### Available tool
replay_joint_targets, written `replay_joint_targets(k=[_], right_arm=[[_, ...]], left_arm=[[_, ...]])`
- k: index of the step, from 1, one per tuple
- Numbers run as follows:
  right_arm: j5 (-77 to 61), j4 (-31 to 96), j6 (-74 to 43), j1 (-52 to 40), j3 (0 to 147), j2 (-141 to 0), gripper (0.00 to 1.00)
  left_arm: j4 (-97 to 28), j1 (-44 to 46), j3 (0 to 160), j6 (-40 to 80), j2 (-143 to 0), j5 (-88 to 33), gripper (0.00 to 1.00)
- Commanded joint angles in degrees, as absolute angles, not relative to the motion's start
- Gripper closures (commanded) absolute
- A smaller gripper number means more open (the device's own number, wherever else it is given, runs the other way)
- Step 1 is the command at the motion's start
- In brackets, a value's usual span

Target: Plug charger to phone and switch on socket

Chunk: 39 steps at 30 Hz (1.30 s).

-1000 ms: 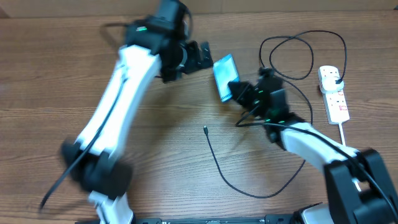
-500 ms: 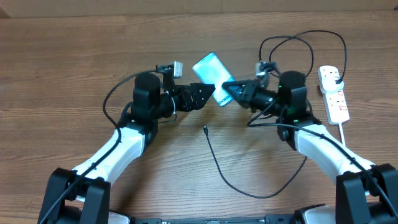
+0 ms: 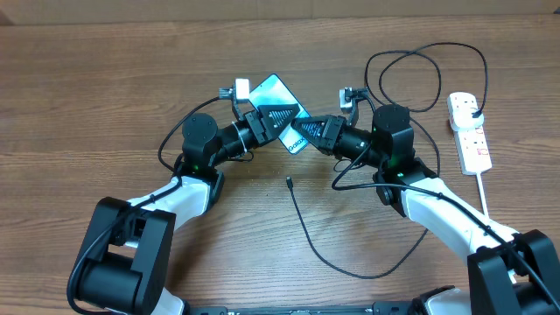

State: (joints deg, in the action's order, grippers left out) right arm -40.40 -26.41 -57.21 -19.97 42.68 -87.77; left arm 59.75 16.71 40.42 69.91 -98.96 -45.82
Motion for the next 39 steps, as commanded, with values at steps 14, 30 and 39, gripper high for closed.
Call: replay_joint_targets(k=[14, 30, 39], right_arm=[[-42.0, -12.8, -39.3, -15.7, 43.2, -81.7, 0.00], [-0.3, 21.6, -20.4, -37.2, 43.2, -72.3, 0.00], [4.4, 20.2, -19.2, -40.6, 43.2, -81.1, 0.05]], left_arm=[[42.5, 4.5, 40.9, 80.6, -98.6, -60.9, 0.96], [48.3, 4.5, 46.7, 70.7, -117.3, -71.4, 0.96], [48.0, 4.5, 51.8, 71.8, -117.4, -71.6, 0.96]])
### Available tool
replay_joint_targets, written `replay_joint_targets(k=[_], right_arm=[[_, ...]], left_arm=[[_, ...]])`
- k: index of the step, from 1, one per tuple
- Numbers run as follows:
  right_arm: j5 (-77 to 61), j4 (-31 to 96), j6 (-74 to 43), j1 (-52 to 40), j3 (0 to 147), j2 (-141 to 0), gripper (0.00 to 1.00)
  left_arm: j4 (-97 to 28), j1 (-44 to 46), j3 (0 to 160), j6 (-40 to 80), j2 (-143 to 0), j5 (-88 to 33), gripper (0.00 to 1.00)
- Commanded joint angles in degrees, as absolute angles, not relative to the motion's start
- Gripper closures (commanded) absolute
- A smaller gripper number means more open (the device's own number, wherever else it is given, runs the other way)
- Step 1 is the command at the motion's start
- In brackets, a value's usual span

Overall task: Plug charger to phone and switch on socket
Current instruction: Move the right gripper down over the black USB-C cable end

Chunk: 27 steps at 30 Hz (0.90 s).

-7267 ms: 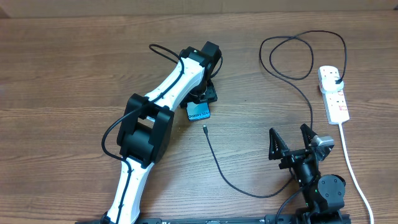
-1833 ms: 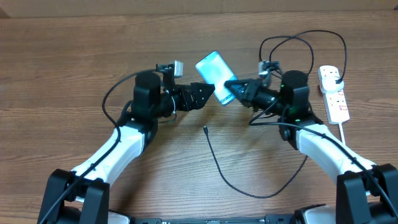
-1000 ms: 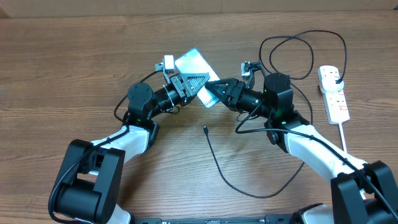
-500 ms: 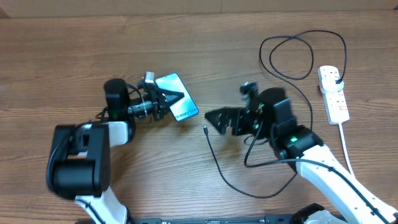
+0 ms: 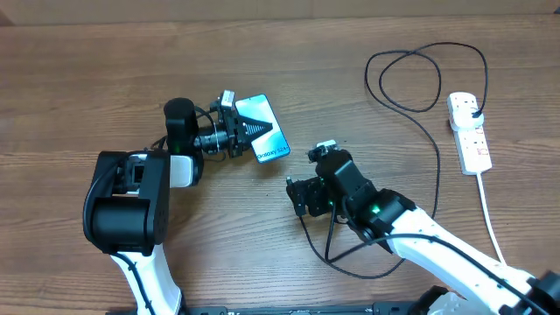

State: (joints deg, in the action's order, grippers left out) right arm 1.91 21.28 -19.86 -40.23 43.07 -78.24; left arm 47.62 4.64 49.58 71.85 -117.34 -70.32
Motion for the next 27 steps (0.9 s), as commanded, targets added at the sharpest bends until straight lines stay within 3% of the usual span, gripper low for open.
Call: replay_joint_targets(k=[1, 9, 16, 20, 27], right_arm=[[4.4, 20.0, -19.2, -40.6, 43.2, -81.7, 0.05], [4.5, 19.4, -19.5, -40.5, 43.2, -84.1, 0.03], [9.3, 27.2, -19.5, -40.5, 43.2, -84.1, 0.00], [14.0, 33.0, -21.1, -40.4, 43.2, -84.1, 0.00], [13.3, 36.3, -30.5, -40.4, 43.2, -84.1, 0.00]], left_arm=[[48.0, 4.4, 52.0, 71.8, -117.4, -71.6, 0.96], [47.1, 4.4, 52.4, 93.5, -117.4, -75.1, 0.96], [51.5, 4.4, 52.4, 109.0, -117.4, -82.8, 0.96], [58.0, 4.5, 52.4, 113.0, -117.4, -84.1, 0.95], [58.8, 4.6, 52.4, 113.6, -117.4, -84.6, 0.95]])
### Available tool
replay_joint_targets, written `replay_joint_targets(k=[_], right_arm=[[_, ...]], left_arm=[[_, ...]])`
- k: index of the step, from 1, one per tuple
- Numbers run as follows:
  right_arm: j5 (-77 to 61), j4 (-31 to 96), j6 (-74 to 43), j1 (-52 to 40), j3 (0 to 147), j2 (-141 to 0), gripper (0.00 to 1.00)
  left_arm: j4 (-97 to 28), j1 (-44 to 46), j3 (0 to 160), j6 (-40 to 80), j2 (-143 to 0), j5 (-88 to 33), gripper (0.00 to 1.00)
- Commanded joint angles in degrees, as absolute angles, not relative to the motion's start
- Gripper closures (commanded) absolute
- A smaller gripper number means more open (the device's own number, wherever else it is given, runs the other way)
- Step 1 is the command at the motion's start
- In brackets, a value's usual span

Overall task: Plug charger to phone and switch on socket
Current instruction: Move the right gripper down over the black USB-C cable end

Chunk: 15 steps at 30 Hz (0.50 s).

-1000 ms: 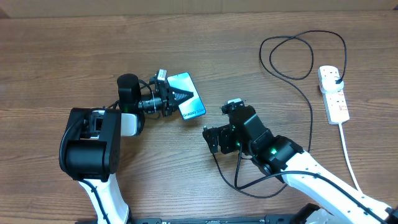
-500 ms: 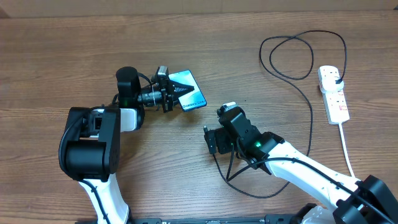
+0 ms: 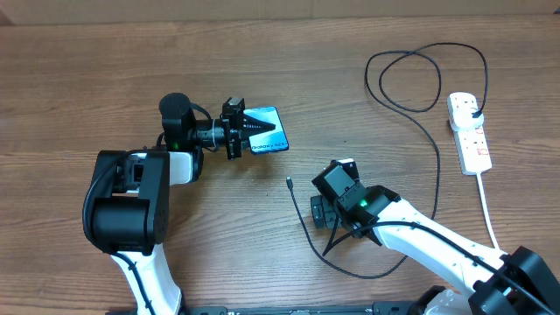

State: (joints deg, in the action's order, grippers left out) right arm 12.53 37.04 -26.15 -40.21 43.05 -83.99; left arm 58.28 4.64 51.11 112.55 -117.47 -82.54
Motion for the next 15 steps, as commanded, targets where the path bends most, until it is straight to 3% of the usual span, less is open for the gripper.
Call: replay_joint_targets(k=[1, 15], right_arm=[[12.1, 36.0, -30.5, -40.4, 43.2, -84.1, 0.00], [10.9, 35.7, -30.4, -40.4, 43.2, -84.1, 0.00]], left_arm=[[58.8, 4.6, 52.4, 113.6, -117.4, -85.0, 0.95], [58.8, 4.6, 52.4, 112.7, -117.4, -86.6, 0.95]])
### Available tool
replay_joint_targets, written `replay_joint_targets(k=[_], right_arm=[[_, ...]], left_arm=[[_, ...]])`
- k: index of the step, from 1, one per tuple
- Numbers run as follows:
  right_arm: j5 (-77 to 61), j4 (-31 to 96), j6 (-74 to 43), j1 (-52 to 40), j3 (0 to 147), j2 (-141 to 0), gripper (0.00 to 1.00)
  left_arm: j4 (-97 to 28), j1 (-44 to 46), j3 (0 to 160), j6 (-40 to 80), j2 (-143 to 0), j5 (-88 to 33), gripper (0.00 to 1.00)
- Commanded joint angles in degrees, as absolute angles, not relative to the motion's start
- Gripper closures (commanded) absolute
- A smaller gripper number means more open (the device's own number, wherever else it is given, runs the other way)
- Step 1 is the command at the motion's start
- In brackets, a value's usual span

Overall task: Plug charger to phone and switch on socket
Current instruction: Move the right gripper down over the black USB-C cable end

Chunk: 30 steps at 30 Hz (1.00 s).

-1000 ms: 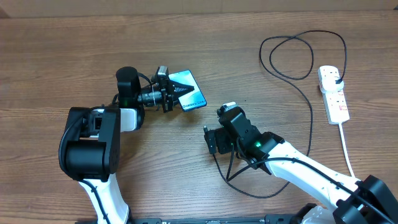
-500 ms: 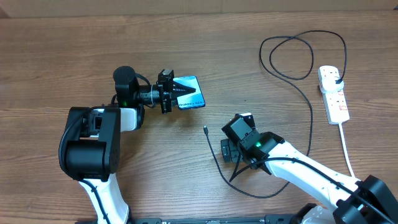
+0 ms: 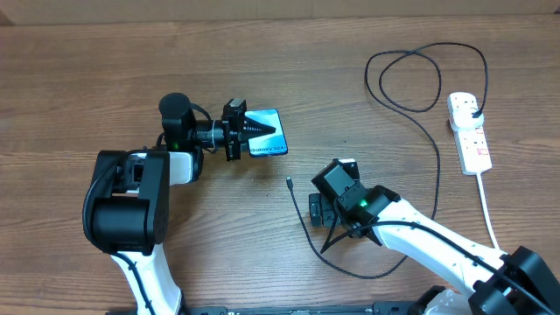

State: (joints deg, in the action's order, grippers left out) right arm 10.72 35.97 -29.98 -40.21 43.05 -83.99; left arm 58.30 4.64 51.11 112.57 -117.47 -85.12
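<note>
The blue phone (image 3: 267, 134) lies flat at the left of centre, its length running left to right. My left gripper (image 3: 249, 131) is shut on its left end. The black charger cable (image 3: 301, 219) ends in a small plug tip (image 3: 289, 182) that lies free on the wood below and right of the phone. My right gripper (image 3: 318, 213) points down over the cable a short way behind the tip, and its fingers are hidden under the wrist. The white socket strip (image 3: 470, 133) at the far right has the charger's mains plug (image 3: 470, 107) in it.
The cable loops (image 3: 424, 79) across the back right of the table before it reaches the socket strip. The strip's own white lead (image 3: 486, 206) runs down toward the front right edge. More cable lies on the wood below my right arm.
The phone has shifted very slightly in my left gripper. My right gripper stays over the cable behind the plug tip, and the tip has not moved.
Both grippers were at the phone at the back centre, one at each end. Then my left gripper alone held it further left, and my right gripper was down at the cable's plug end. Later the right gripper stood a little further right over the cable, as now.
</note>
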Motion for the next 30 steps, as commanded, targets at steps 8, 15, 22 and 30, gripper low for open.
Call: replay_joint_targets(k=[8, 15, 22, 30], right_arm=[[10.9, 35.6, -30.4, -40.4, 43.2, -84.1, 0.00], [10.9, 35.2, -30.4, -40.4, 43.2, -84.1, 0.00], [10.9, 35.0, -30.4, -40.4, 43.2, -84.1, 0.00], [10.9, 34.9, -30.5, -40.4, 43.2, -84.1, 0.00]], left_arm=[[58.8, 4.5, 52.4, 111.4, -117.4, -86.5, 0.96], [58.8, 4.5, 52.4, 110.5, -117.4, -86.5, 0.96], [58.8, 4.5, 52.4, 110.5, -117.4, -86.5, 0.96], [58.5, 4.4, 52.4, 104.4, -117.4, -84.6, 0.96]])
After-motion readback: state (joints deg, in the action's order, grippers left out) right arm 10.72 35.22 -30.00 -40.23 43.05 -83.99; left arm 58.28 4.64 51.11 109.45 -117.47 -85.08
